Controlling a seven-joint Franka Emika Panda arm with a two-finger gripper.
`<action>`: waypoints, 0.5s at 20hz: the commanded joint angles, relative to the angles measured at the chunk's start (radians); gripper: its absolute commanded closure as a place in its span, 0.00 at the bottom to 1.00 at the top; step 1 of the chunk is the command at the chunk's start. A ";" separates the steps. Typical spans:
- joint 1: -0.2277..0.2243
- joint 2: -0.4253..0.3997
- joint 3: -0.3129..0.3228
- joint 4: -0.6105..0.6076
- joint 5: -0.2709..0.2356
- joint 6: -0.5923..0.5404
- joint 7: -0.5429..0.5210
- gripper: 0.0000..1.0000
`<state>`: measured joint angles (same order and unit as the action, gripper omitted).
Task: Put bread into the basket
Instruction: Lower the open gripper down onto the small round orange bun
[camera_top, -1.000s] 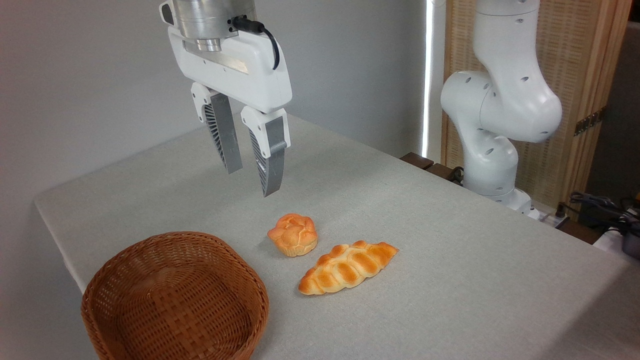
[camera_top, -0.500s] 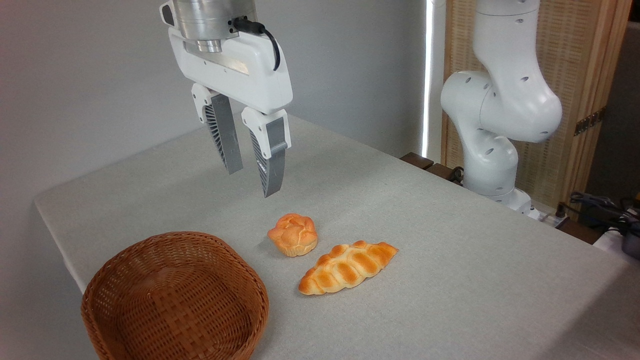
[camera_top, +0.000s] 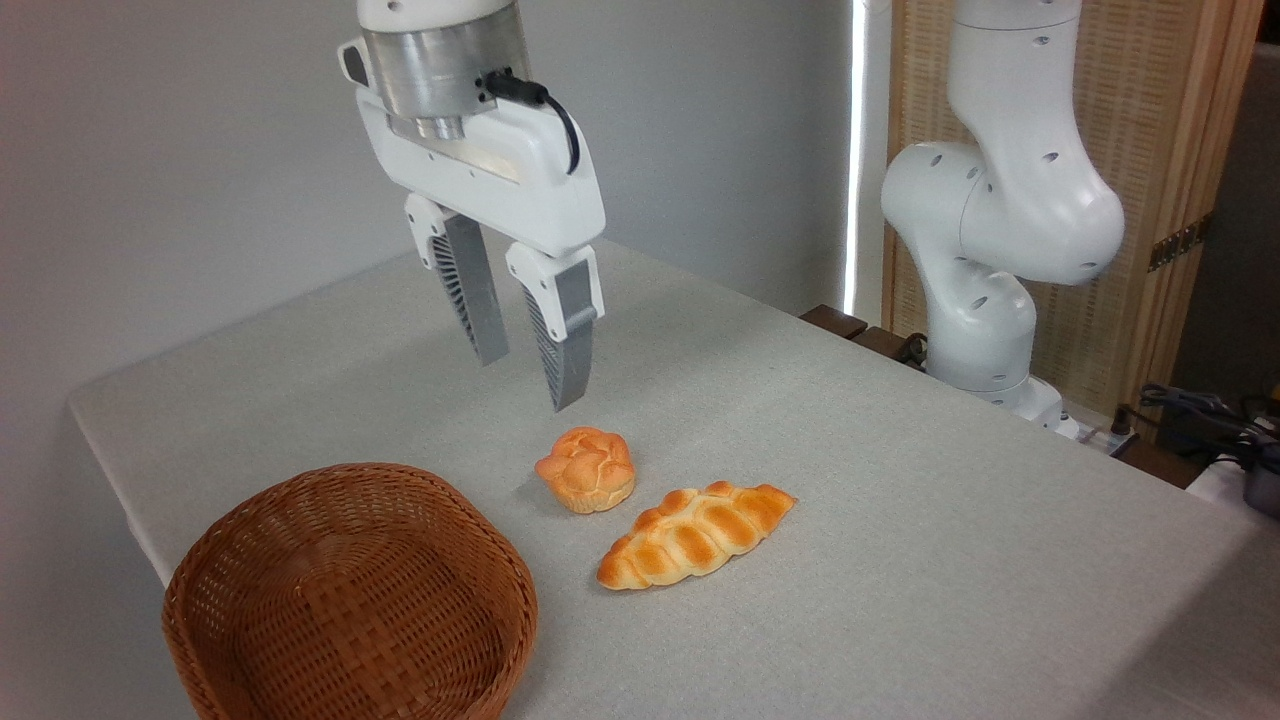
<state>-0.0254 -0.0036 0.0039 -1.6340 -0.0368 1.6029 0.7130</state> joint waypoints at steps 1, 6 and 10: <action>-0.001 -0.072 -0.042 -0.135 0.011 0.054 0.025 0.00; -0.011 -0.095 -0.102 -0.285 0.017 0.193 0.028 0.00; -0.017 -0.084 -0.147 -0.343 0.021 0.230 0.037 0.00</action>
<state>-0.0387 -0.0663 -0.1136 -1.9015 -0.0334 1.7864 0.7243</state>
